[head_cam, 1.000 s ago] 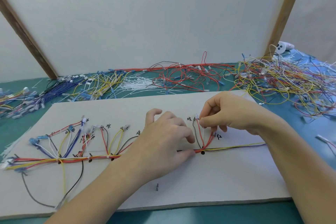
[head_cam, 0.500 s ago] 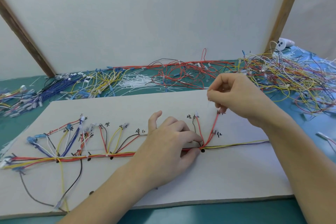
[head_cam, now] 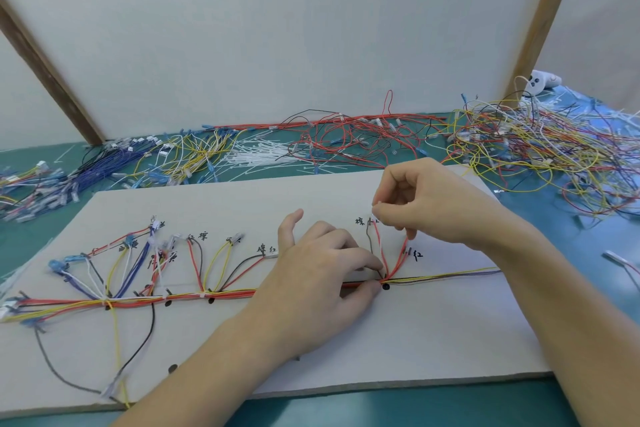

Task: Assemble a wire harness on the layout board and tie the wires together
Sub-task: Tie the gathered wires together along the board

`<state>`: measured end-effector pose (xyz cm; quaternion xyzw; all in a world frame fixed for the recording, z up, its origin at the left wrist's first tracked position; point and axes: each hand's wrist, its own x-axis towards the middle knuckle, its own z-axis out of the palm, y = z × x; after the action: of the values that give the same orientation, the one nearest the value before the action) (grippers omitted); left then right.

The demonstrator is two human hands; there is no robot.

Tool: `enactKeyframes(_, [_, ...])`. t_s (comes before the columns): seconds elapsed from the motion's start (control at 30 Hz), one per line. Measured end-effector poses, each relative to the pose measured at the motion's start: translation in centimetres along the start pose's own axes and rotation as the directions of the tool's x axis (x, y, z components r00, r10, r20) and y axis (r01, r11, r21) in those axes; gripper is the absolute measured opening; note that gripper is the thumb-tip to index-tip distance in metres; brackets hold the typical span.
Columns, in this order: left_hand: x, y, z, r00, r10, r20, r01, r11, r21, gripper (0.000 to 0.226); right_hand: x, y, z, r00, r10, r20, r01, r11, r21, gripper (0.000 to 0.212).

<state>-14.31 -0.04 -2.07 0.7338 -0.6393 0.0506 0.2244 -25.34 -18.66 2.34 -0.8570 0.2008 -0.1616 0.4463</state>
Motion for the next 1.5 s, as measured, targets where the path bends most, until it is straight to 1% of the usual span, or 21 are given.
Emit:
enactKeyframes(0.27, [0.0, -0.2, -0.1, 1.000, -0.013, -0.009, 0.012, 0.999, -0.038, 0.021, -0.3, 0.1, 0.4, 0.989, 0.036, 0.142, -0.035, 0.999, -0.007, 0.010])
enactKeyframes(0.47, [-0.1, -0.3, -0.1, 0.999, -0.033, 0.002, 0.033, 0.996, -0.080, 0.021, -0.4, 0.3, 0.2, 0.965, 0.055, 0.255, -0.053, 0.998, -0.016, 0.008])
enactKeyframes(0.6, [-0.1, -0.2, -0.3, 0.999, -0.033, -0.010, 0.032, 0.994, -0.107, 0.013, -0.5, 0.3, 0.1, 0.943, 0.071, 0.325, -0.068, 0.997, -0.018, 0.008])
enactKeyframes(0.67, [-0.2, 0.1, -0.6, 1.000, -0.015, -0.019, 0.013, 0.994, -0.106, 0.009, -0.5, 0.4, 0.1, 0.937, 0.083, 0.339, -0.072, 0.996, -0.043, 0.004])
enactKeyframes(0.8, [-0.4, 0.8, -0.9, 0.998, 0.065, -0.018, -0.066, 0.995, -0.069, 0.008, -0.5, 0.4, 0.1, 0.928, 0.097, 0.359, -0.074, 0.994, -0.076, 0.003])
enactKeyframes(0.93, [-0.6, 1.5, -0.8, 0.994, 0.112, 0.015, -0.112, 0.993, -0.041, 0.034, -0.5, 0.4, 0.0, 0.926, 0.094, 0.364, -0.067, 0.994, -0.086, 0.004])
enactKeyframes(1.03, [-0.4, 1.3, -0.8, 0.994, 0.102, 0.032, -0.100, 0.993, -0.063, 0.041, -0.6, 0.4, 0.0, 0.923, 0.100, 0.371, -0.069, 0.993, -0.097, 0.005])
enactKeyframes(1.3, [-0.2, -0.4, -1.0, 0.989, 0.098, 0.112, -0.073, 0.975, -0.212, 0.039, -0.4, 0.8, -0.1, 0.919, 0.113, 0.377, -0.089, 0.993, -0.080, 0.005])
enactKeyframes(1.5, [0.1, -0.6, -0.9, 0.987, 0.069, 0.142, -0.034, 0.971, -0.235, 0.042, -0.4, 0.9, -0.1, 0.911, 0.106, 0.399, -0.091, 0.994, -0.058, 0.007])
